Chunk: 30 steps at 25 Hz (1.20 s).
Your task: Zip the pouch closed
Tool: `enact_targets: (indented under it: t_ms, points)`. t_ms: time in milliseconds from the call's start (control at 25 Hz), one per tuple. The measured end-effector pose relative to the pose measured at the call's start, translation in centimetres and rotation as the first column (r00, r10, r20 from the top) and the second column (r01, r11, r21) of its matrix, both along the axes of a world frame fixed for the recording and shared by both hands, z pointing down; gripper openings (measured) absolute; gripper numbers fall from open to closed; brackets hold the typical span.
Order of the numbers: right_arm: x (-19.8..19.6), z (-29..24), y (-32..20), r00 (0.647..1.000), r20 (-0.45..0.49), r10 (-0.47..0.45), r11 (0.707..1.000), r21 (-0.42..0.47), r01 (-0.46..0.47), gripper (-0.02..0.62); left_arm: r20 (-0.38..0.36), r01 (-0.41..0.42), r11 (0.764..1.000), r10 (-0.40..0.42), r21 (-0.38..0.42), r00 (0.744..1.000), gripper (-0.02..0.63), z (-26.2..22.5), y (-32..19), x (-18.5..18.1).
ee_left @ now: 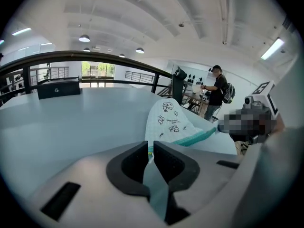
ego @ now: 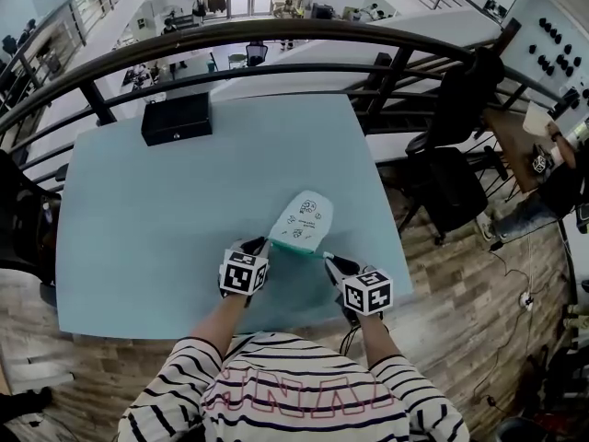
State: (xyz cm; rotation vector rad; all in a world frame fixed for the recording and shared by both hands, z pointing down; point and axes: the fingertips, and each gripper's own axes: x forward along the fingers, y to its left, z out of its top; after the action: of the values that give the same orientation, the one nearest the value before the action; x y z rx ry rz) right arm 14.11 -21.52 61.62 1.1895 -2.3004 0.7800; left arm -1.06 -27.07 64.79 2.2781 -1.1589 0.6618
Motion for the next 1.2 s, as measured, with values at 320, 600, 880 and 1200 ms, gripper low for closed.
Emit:
enact_targets:
  t_ms: [320, 600, 880, 1200]
  points:
    - [1.3, -0.3, 1.0, 0.998, -0.015, 0.06, 0.998, 0.022, -0.06, 0.054, -0.007, 0.005, 1.0, -0.005, 0.03, 1.0, 0.028, -1.1, 1.2, 0.0]
    - [1.9, -1.3, 2.2, 0.995, 0.008, 0.095, 0.994, 0.052, -0.095, 0.092, -0.029, 0.021, 0.997, -0.019, 0.069, 0.999, 0.028, -2.5, 2.9, -0.3]
    - [2.2, -2.9, 3.6, 0.99, 0.033, 0.134, 0.985, 0.102, -0.137, 0.091, -0.086, 0.034, 0.989, -0.022, 0.142, 0.996, 0.028, -5.7, 4.7, -0.4]
    - [1.6, -5.9, 5.5, 0.983, 0.072, 0.167, 0.963, 0.202, -0.178, 0.058, -0.146, 0.032, 0.971, 0.002, 0.235, 0.989, 0.028, -10.1, 7.5, 0.0]
